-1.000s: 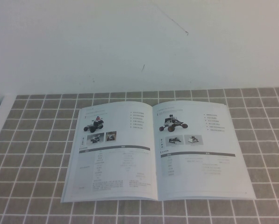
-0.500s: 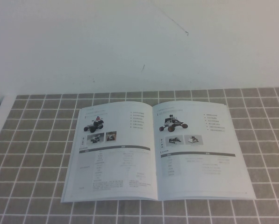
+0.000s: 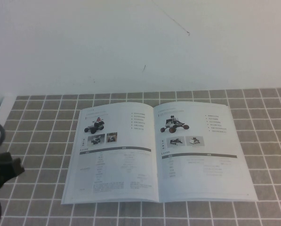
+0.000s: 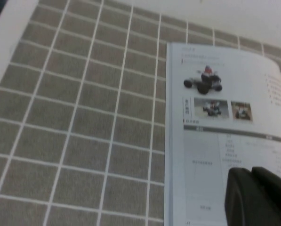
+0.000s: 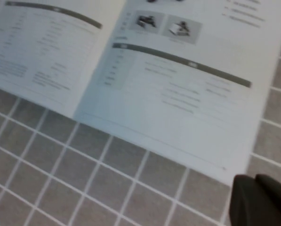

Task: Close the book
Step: 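Close the open booklet and leave it lying on the table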

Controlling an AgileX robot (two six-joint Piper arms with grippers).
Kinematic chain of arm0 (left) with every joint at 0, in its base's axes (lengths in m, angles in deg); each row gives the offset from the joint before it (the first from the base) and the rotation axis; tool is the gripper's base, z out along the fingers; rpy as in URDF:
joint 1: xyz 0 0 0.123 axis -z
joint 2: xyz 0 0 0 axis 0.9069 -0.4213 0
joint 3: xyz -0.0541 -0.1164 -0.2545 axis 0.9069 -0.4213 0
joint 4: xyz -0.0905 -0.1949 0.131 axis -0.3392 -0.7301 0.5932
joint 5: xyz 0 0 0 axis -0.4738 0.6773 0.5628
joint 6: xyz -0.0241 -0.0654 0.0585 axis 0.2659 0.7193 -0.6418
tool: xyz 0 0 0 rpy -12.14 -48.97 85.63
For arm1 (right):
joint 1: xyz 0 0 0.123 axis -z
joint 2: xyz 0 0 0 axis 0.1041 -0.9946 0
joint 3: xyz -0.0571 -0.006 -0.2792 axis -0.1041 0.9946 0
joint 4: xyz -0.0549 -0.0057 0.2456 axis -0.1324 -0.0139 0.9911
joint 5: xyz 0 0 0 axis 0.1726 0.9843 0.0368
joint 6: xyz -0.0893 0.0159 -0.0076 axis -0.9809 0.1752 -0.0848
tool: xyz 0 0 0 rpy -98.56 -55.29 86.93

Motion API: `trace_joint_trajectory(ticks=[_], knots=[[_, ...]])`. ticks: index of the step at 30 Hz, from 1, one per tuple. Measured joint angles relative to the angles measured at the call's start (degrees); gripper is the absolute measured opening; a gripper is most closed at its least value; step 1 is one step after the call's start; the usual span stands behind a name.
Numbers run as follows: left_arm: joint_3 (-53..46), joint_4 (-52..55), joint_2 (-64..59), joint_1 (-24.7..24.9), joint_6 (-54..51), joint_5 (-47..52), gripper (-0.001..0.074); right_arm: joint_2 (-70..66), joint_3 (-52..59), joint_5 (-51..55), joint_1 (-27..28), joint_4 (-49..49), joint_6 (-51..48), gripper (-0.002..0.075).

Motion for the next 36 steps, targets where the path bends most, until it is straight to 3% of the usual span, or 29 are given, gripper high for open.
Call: trace_joint_trajectory(ticks=[5, 15, 18, 27, 36], knots=[[0.3, -9.6, -6.3, 0.0, -8.9, 2.3, -0.0004, -12.1, -5.1, -1.1, -0.9, 12.0, -12.3, -0.0003], [0.4, -53.7, -19.3, 0.0, -50.4, 6.9, -0.0004, -36.6, -18.1, -4.6, -9.7, 12.8, -15.8, -0.0003], [1.5, -62.8, -23.5, 0.0, -59.5, 8.0, -0.0004, -41.2, -22.3, -4.9, -10.3, 12.7, -15.1, -0.0003], [13.8, -65.8, -40.4, 0.0, -63.4, 9.4, 0.0013, -50.8, -27.3, -9.2, -10.3, 9.3, -14.5, -0.0003], [24.2, -63.6, -50.7, 0.0, -63.8, 10.6, 0.0235, -56.3, -27.6, -9.8, -10.3, 8.4, -13.8, -0.0003]])
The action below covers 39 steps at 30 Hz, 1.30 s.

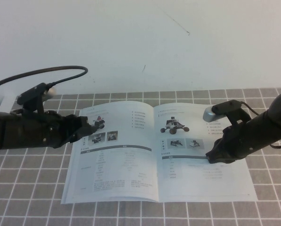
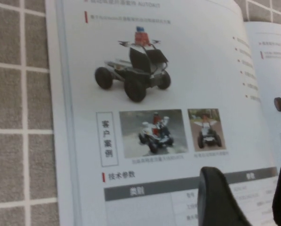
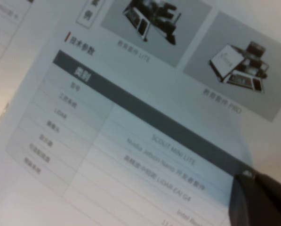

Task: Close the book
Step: 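Close the open booklet and leave it lying on the table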

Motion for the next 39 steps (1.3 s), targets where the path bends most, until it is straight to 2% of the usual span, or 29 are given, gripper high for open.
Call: trace_joint_trajectory(ticks=[7, 9, 12, 14, 17, 28, 34, 39], knots=[[0.2, 1.6, -0.7, 0.0, 0.7, -3.8, 0.0315, -0.2, -0.1, 0.0, 0.0, -0.2, 0.2, -0.0003], [0.2, 1.6, -0.8, 0.0, 1.3, -4.2, 0.0375, -0.3, -0.2, 0.0, 0.0, -0.2, 0.3, -0.0003], [0.3, 1.9, -2.0, 0.0, 2.0, -4.4, 0.0539, -0.5, -0.2, 0.0, 0.0, -0.4, 0.3, -0.0003], [0.5, 2.0, -3.4, 0.0, 2.8, -4.4, 0.0615, -0.6, -0.4, 0.1, 0.0, -0.4, 0.3, -0.0003], [0.5, 2.0, -6.3, 0.0, 2.8, -4.1, 0.0664, -0.9, -0.6, 0.5, 0.0, -0.4, 0.3, -0.0003], [0.8, 4.3, -9.2, -2.0, 6.8, 1.0, 0.0682, -1.3, -0.7, 0.7, 0.1, -0.4, 0.4, -0.0003], [3.0, 14.7, -9.4, -2.6, 13.6, 5.9, 0.0682, -1.5, -0.8, 1.1, 0.1, -0.4, 0.4, -0.0003], [9.7, 28.0, -9.6, -2.6, 23.1, 13.5, 0.0664, -1.5, -1.1, 1.5, 0.2, -0.4, 0.4, -0.0003]])
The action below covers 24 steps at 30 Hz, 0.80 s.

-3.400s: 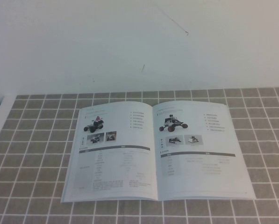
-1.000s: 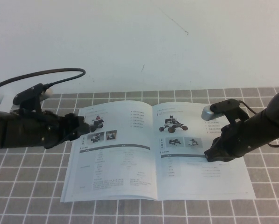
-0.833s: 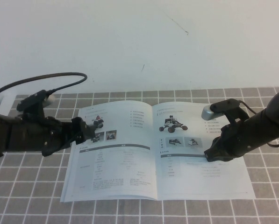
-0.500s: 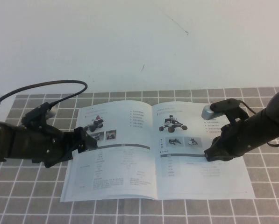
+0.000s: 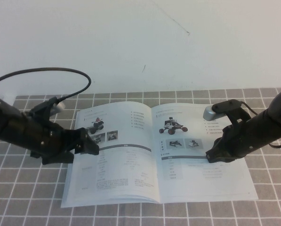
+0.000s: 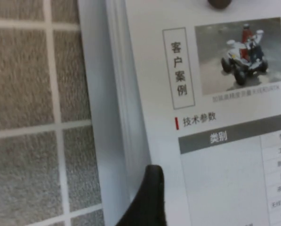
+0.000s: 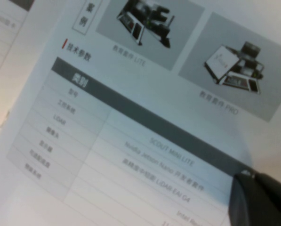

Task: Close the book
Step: 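Close the open booklet and leave it lying on the table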

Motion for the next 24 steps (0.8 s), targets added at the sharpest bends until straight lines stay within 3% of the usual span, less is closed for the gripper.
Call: trace_joint_trajectory(ticks=[8, 24], knots=[[7.2, 13.7, 0.0, 0.0, 12.6, 4.1, 0.0643, 0.0, -0.1, 0.7, 0.1, 0.0, 0.0, -0.0003], [7.7, 20.5, -0.4, 0.0, 18.5, 2.3, 0.0643, 0.0, -0.2, 0.9, 0.2, -0.1, 2.6, -0.0003]])
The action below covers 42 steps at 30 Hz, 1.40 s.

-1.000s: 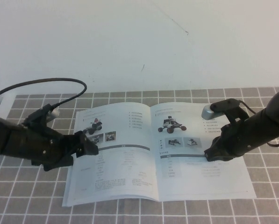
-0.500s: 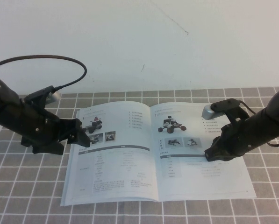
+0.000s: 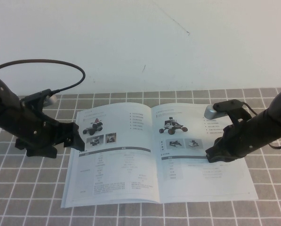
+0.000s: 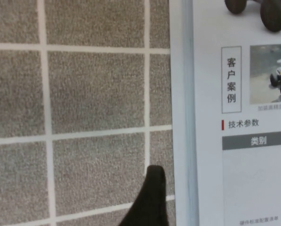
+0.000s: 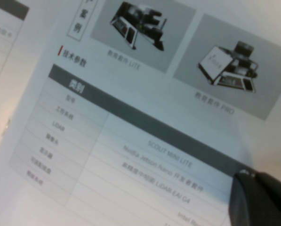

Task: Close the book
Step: 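Close the open booklet and leave it lying on the table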

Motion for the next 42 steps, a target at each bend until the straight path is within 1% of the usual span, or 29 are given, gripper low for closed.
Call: trace_joint_trajectory(ticks=[8, 19, 23, 27, 30, 34, 42], knots=[[0.1, -0.1, -3.8, 0.0, -0.8, -0.7, 0.0642, 0.0, 0.0, 0.0, 0.0, 0.0, 0.0, -0.0003], [0.5, -2.7, -4.5, -0.1, -1.1, -1.0, 0.0638, 0.0, 0.0, 0.0, 0.0, 0.0, 0.0, -0.0003], [0.5, -6.6, -4.6, -0.2, -3.5, -0.7, 0.0638, 0.0, 0.0, 0.0, 0.0, 0.0, 0.0, -0.0003], [0.5, -14.0, -5.0, -0.2, -8.7, 1.0, 0.0638, 0.0, 0.0, 0.0, 0.0, 0.0, 0.0, -0.0003], [0.5, -16.5, -5.0, -0.1, -9.7, 1.0, 0.0638, 0.0, 0.0, 0.0, 0.0, 0.0, 0.0, -0.0003], [0.5, -15.6, -5.0, -0.1, -9.3, 0.1, 0.0638, 0.0, 0.0, 0.0, 0.0, 0.0, 0.0, -0.0003], [0.5, -9.5, -5.0, -0.1, -4.9, -3.5, 0.0638, 0.0, 0.0, 0.0, 0.0, 0.0, 0.0, -0.0003]])
